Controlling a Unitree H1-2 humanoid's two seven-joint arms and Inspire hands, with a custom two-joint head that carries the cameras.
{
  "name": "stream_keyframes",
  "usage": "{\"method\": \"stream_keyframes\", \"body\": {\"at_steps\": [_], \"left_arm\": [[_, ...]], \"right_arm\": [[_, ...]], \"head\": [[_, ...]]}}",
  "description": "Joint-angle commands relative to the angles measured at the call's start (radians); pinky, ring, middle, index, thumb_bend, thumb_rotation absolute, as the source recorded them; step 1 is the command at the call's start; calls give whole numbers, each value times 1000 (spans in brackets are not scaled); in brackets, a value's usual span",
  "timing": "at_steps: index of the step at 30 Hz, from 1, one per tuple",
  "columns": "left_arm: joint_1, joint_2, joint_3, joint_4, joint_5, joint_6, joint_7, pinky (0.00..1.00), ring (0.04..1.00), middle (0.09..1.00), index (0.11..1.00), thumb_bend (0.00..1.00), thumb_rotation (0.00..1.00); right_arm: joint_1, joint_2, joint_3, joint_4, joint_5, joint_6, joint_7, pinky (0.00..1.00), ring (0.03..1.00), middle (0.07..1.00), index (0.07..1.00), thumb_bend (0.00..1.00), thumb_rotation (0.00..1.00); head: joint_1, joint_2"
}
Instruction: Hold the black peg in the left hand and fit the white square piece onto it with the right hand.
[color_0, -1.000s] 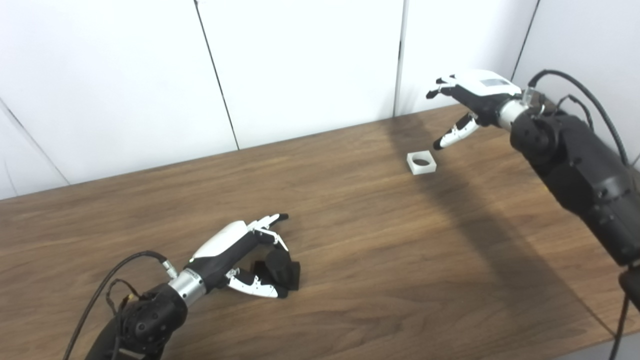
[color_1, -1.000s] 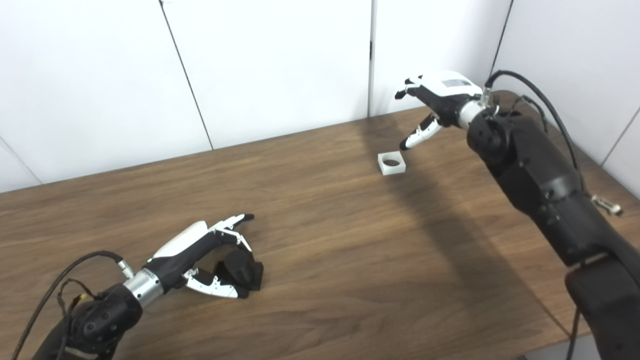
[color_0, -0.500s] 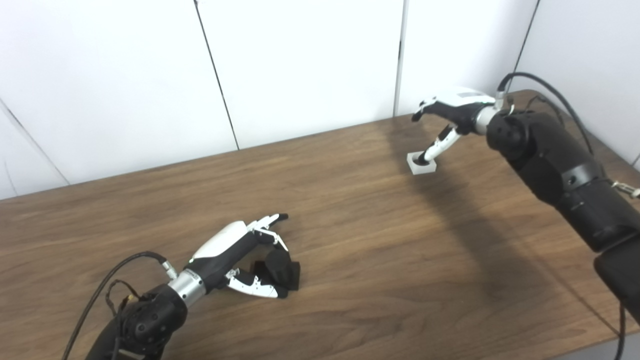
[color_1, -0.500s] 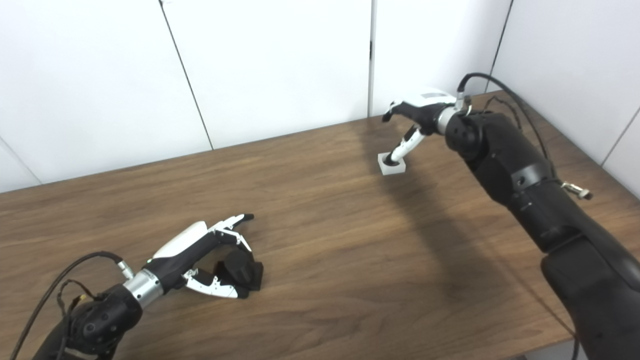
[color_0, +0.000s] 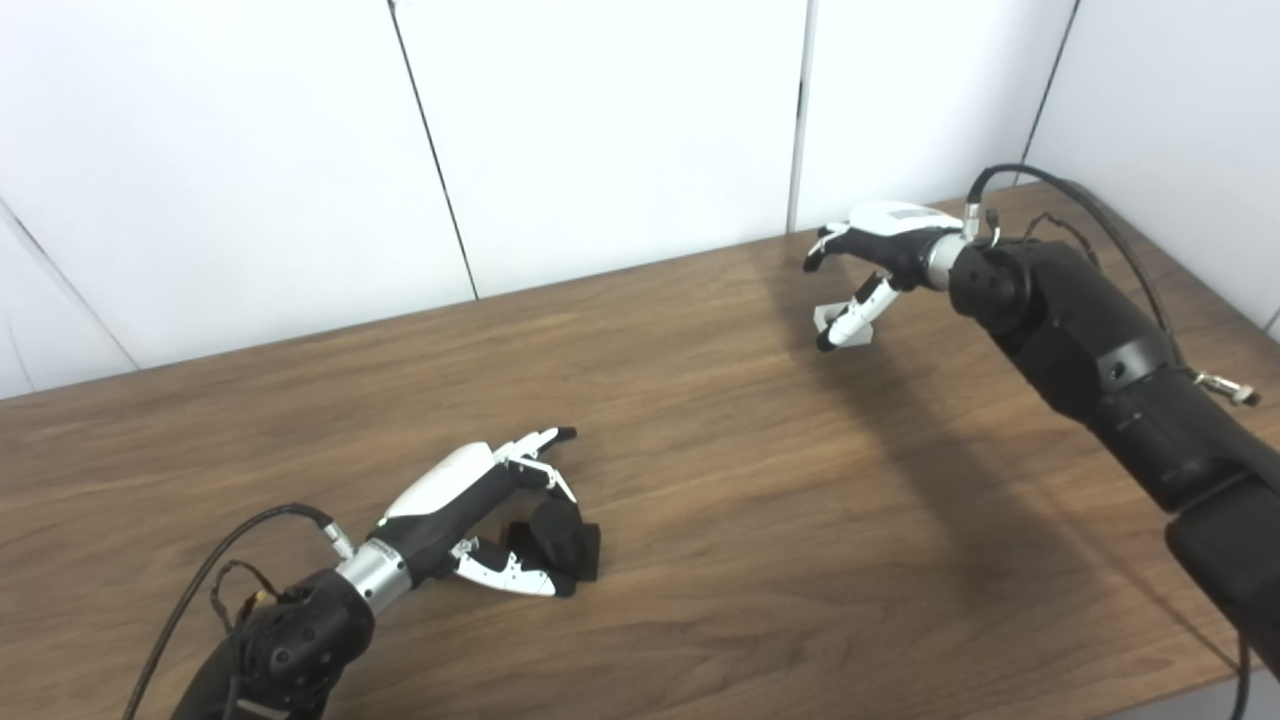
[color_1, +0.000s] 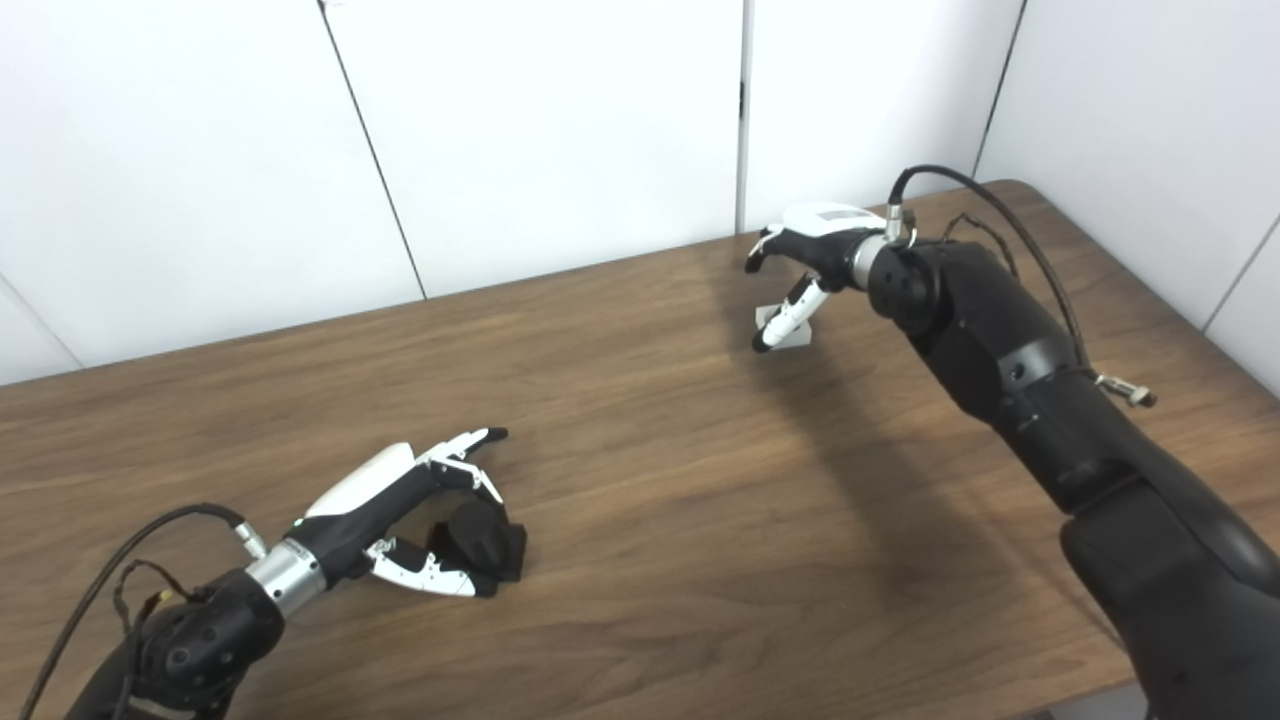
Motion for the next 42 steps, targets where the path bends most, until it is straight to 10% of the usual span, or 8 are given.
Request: {"method": "stream_keyframes", "body": {"at_steps": [1,42], "left_arm": [[27,32,-24,16,69,50,-35,996,1000,1000,495,521,78],[42,65,-27,-39,61,91,-49,990,1000,1000,495,522,75]], "right_arm": [[-43,-19,0,-4,-5,-16,-14,998,1000,989,829,827,397],[-37,-44,12,91,-6,-31,-36,1000,1000,972,811,800,335]], "head": [[2,2],[24,25]]}}
